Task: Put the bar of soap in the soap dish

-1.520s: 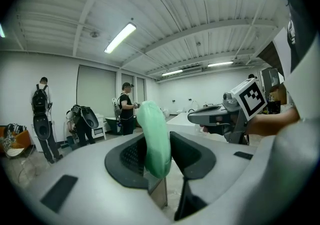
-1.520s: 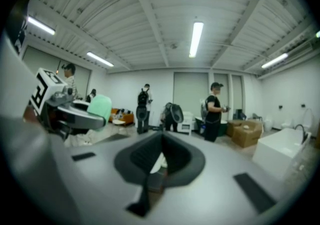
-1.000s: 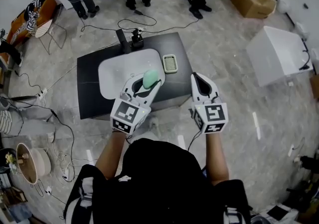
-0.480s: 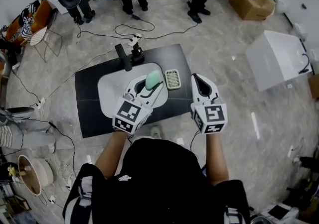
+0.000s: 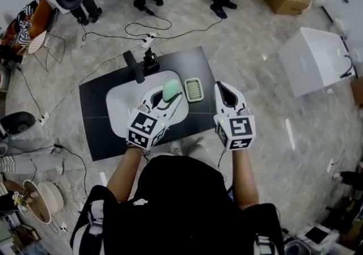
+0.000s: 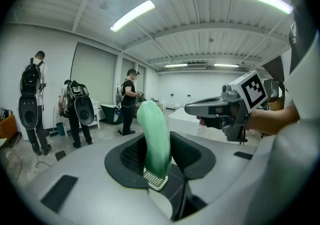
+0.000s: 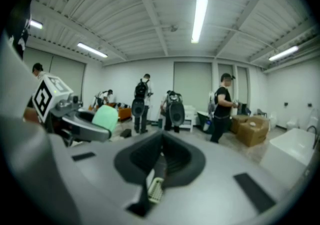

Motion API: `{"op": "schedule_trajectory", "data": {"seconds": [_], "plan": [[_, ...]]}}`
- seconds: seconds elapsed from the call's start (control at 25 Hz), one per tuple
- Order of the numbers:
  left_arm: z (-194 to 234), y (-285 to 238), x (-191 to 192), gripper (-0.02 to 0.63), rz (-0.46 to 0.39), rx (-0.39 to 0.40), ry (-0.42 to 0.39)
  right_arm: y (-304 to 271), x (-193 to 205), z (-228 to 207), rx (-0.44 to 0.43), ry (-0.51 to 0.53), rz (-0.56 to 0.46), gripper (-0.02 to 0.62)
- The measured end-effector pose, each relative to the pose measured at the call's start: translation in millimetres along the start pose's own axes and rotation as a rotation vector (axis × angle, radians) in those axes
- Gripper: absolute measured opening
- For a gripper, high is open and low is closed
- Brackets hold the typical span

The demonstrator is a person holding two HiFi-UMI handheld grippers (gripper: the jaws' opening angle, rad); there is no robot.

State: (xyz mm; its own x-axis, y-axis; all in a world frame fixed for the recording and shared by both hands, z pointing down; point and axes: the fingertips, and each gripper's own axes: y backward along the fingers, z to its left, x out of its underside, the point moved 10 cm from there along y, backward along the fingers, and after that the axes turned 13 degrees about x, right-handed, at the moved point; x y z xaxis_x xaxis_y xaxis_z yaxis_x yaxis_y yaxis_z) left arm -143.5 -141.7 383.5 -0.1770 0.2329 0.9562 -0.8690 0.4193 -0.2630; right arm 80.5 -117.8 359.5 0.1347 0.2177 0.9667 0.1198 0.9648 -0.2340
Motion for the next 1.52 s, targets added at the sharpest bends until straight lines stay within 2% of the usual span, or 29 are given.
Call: {"op": "schedule_trajectory", "data": {"seconds": [0.32,0.64,1.12,1.28,1.44,1.52], "plan": [[-7,-33,6,0.149,0.050,-0.039,0.007,-18,7,-21,-0.044,0.010,0.017,0.035],[-3,-65,38,0.149,0.100,-0.064,0.147,-38,30,-43,-0.104,0.016,0.078,0.035],[4,-122,123,0.149,0.260,-0.004,0.380,-65,91,-44,-0.178,0.019,0.239,0.035],[12,-130,151,0.149,0.310,-0.011,0.447,-67,107,-46,-0.190,0.017,0.296,0.035],[22,-135,171,0.149,0.306,-0.022,0.548,-73,121,-49,-0.200,0.027,0.340,0.035],[26,-139,175,0.149,0.304,-0.014,0.570,-76,127,-51,-0.202,0.030,0.356,0.035]]}}
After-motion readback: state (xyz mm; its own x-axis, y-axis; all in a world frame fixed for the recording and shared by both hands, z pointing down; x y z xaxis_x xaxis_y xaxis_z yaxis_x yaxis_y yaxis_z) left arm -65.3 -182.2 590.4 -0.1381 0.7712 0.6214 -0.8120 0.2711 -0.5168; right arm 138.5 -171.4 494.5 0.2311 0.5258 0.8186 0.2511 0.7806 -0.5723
